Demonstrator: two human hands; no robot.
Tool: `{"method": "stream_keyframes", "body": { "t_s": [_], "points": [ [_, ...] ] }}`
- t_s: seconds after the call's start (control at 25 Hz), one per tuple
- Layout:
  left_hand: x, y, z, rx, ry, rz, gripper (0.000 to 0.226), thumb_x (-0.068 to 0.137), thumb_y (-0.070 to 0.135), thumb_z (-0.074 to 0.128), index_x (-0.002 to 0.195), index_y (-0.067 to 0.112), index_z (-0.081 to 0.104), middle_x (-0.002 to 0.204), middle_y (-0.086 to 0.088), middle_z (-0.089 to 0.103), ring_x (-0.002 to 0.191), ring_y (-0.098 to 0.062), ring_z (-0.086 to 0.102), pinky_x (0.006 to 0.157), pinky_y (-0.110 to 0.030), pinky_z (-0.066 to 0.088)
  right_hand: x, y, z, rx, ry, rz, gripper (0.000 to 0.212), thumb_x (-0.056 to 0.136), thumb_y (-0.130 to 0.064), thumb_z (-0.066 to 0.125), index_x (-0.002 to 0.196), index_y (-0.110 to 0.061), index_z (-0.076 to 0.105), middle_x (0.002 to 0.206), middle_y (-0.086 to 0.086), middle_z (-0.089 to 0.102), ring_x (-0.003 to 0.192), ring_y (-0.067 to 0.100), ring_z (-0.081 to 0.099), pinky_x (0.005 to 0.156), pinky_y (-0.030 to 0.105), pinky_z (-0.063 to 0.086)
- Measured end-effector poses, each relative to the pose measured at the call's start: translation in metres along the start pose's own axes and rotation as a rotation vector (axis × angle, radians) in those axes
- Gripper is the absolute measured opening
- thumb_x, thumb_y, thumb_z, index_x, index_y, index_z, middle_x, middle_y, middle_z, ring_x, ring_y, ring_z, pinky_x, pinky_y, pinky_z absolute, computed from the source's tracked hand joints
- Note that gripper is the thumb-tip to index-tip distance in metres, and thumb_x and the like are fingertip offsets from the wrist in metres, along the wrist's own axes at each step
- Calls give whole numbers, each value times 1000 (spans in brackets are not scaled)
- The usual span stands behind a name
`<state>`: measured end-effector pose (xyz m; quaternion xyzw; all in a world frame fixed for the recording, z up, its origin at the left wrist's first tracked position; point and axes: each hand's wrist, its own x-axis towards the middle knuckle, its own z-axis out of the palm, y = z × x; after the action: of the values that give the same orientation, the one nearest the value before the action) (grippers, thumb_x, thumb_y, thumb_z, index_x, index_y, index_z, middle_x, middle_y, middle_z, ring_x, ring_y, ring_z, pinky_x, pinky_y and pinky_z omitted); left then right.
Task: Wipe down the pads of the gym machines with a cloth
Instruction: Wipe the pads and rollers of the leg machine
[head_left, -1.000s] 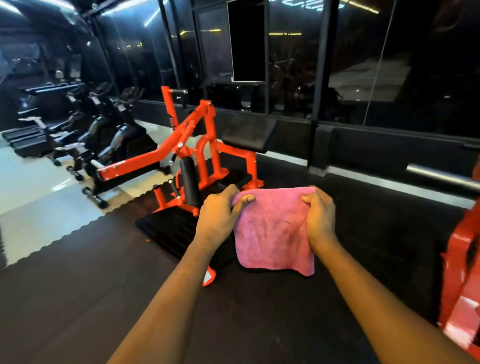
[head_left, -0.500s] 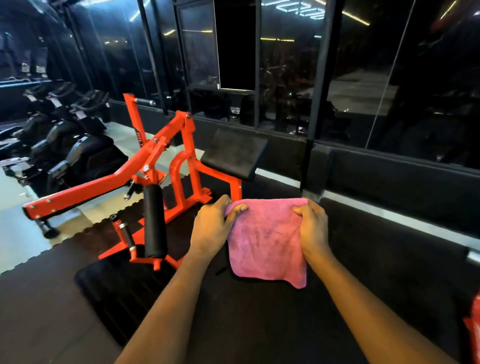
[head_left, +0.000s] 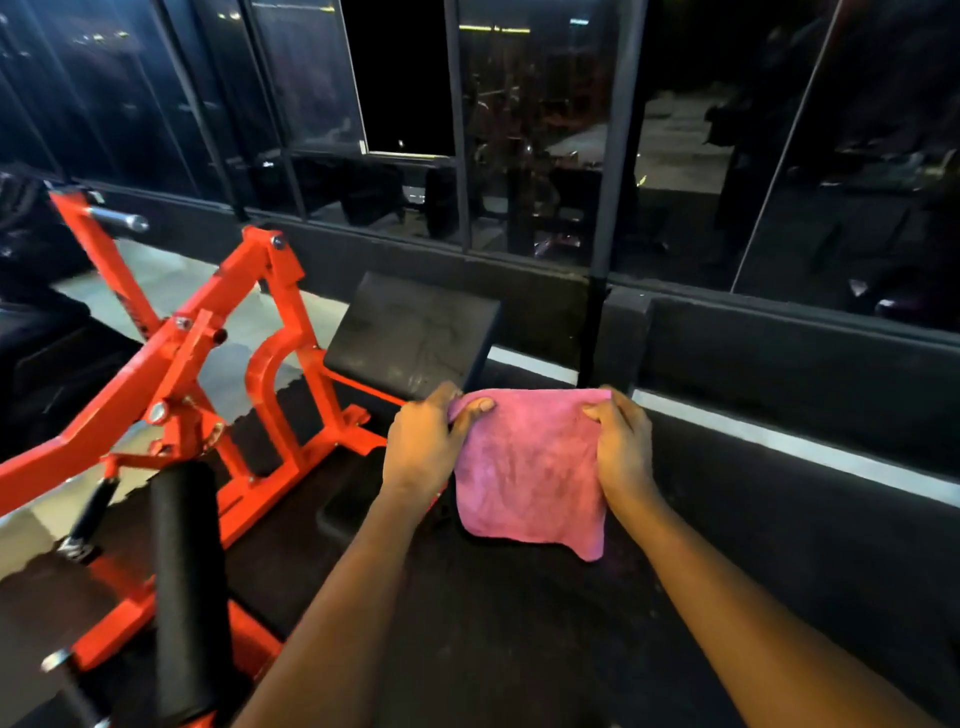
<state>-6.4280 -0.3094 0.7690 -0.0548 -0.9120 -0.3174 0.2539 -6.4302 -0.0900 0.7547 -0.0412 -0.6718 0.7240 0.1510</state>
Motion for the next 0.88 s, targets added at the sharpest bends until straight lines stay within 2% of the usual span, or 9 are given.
{"method": "stream_keyframes", "body": {
  "t_s": [0.08, 0.16, 0.24, 0.4, 0.48, 0.56, 0.64, 0.72, 0.88],
  "points": [
    [49, -19, 38, 9, 10, -34, 52, 84, 75, 45, 76, 24, 46, 64, -7, 63, 70, -37, 63, 61, -44, 50, 66, 21, 13, 0, -15, 3, 15, 85, -15, 58, 77, -8, 68, 71, -1, 62, 73, 12, 57, 67, 32, 45],
    [90, -36, 71, 28, 23, -59, 51, 86, 76, 46, 77, 25, 46, 67, -5, 63, 70, -35, 63, 63, -45, 52, 123, 37, 23, -20, -66, -21, 18, 85, -16, 57, 78, -2, 66, 73, 3, 62, 73, 10, 58, 66, 26, 45],
    [135, -55, 106, 44, 47, -114, 53, 85, 78, 44, 79, 26, 49, 70, -4, 66, 72, -34, 64, 64, -44, 52, 189, 55, 36, -50, -137, -28, 17, 81, -19, 56, 72, -5, 63, 70, 4, 60, 70, 10, 55, 62, 23, 43],
    [209, -91, 163, 82, 86, -240, 61, 82, 78, 41, 91, 21, 60, 80, -8, 71, 81, -37, 66, 66, -43, 52, 314, 87, 68, -176, -266, 12, 15, 75, -24, 58, 67, -11, 61, 67, 11, 59, 67, 10, 54, 63, 31, 43],
    [231, -109, 181, 102, 74, -295, 54, 85, 74, 47, 88, 20, 58, 77, -10, 70, 79, -38, 65, 61, -42, 50, 355, 100, 85, -224, -328, 6, 15, 77, -21, 61, 64, -14, 59, 65, -1, 58, 61, 2, 50, 59, 21, 41],
    [259, -137, 204, 132, 61, -372, 46, 89, 67, 54, 80, 22, 50, 73, -11, 67, 77, -40, 63, 56, -41, 44, 400, 122, 106, -291, -416, -26, 28, 85, -10, 67, 63, -19, 53, 61, -14, 55, 57, -2, 49, 55, 14, 37],
    [288, -172, 224, 160, 77, -458, 43, 90, 65, 55, 77, 25, 42, 74, -12, 67, 78, -41, 63, 55, -39, 40, 445, 151, 134, -379, -497, -40, 29, 88, -9, 71, 67, -19, 54, 62, -14, 58, 58, -1, 50, 55, 17, 37],
    [318, -207, 244, 180, 110, -543, 42, 91, 61, 56, 76, 25, 42, 76, -13, 67, 80, -42, 63, 56, -37, 34, 485, 174, 167, -448, -559, -39, 17, 88, -17, 75, 78, -15, 62, 71, -8, 65, 65, 1, 56, 58, 21, 42],
    [385, -261, 284, 222, 257, -602, 38, 95, 50, 50, 84, 15, 59, 92, -13, 64, 90, -39, 57, 66, -41, 40, 558, 202, 234, -498, -609, -46, 19, 88, -25, 78, 93, -15, 63, 83, -5, 70, 76, 8, 65, 69, 26, 51]
  ]
}}
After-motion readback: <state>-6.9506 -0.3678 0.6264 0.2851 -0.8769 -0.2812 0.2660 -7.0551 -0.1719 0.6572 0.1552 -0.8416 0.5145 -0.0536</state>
